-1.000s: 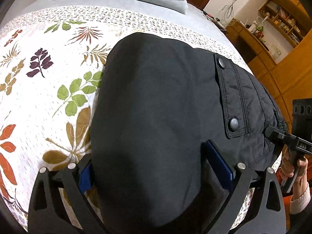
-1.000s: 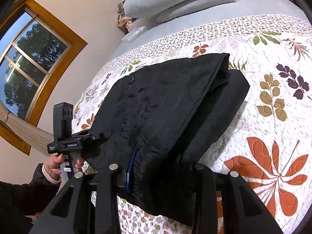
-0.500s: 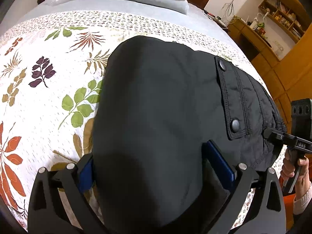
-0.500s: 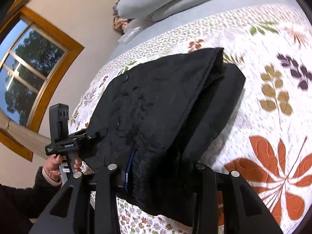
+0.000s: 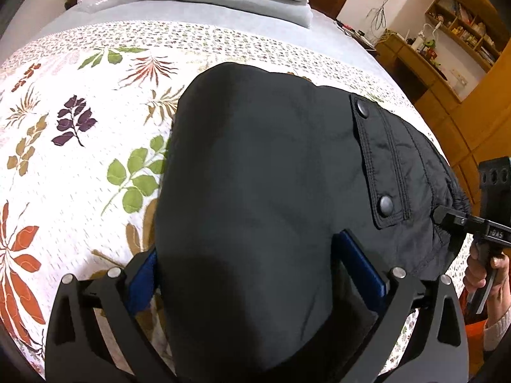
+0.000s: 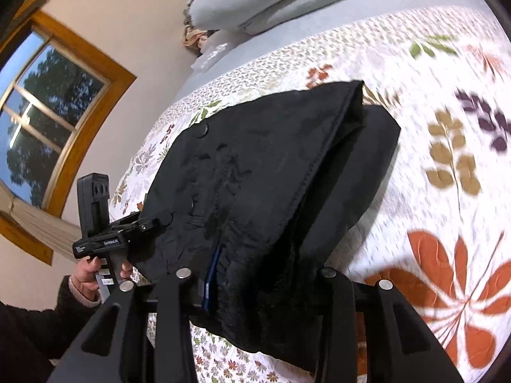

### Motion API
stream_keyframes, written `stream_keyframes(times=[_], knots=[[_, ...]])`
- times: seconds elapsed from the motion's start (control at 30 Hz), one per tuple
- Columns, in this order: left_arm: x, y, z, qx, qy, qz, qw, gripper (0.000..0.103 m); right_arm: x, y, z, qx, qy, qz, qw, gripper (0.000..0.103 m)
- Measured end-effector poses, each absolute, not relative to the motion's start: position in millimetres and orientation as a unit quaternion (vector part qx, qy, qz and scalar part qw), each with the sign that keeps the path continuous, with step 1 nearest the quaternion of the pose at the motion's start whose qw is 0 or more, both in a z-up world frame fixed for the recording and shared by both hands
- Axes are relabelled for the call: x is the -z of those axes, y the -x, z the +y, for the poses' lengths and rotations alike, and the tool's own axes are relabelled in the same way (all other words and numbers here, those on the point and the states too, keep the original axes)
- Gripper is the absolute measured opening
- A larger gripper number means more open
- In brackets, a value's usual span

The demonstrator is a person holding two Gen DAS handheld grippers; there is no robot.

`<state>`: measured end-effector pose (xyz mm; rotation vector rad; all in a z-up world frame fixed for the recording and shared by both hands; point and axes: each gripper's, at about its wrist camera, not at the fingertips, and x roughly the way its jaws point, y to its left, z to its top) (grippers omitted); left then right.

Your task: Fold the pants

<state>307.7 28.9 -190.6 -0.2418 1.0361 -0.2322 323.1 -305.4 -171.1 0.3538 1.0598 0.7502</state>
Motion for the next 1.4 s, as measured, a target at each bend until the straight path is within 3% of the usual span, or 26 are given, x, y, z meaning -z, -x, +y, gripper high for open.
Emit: stream_keyframes(times=[1.13, 1.2, 1.27, 1.4], knots=[[204, -315, 33, 0.121, 0.107, 0.493, 0.855, 0.101, 221, -325, -327, -0.318, -0.258, 0.514, 0.754, 0.049], [203, -316, 33, 0.12, 0.109, 0.496, 0.853, 0.101, 218, -324, -328, -0.314, -0.25, 0.516, 0.757, 0.056], [202, -314, 34, 0.119, 0.109, 0.496, 0.853, 0.101, 217, -322, -331, -0.299, -0.249, 0.52, 0.76, 0.069], [199, -308, 42, 0.109, 0.116, 0.494, 0.855, 0.101, 216, -317, -341, -0.293, -0.259, 0.517, 0.761, 0.07]])
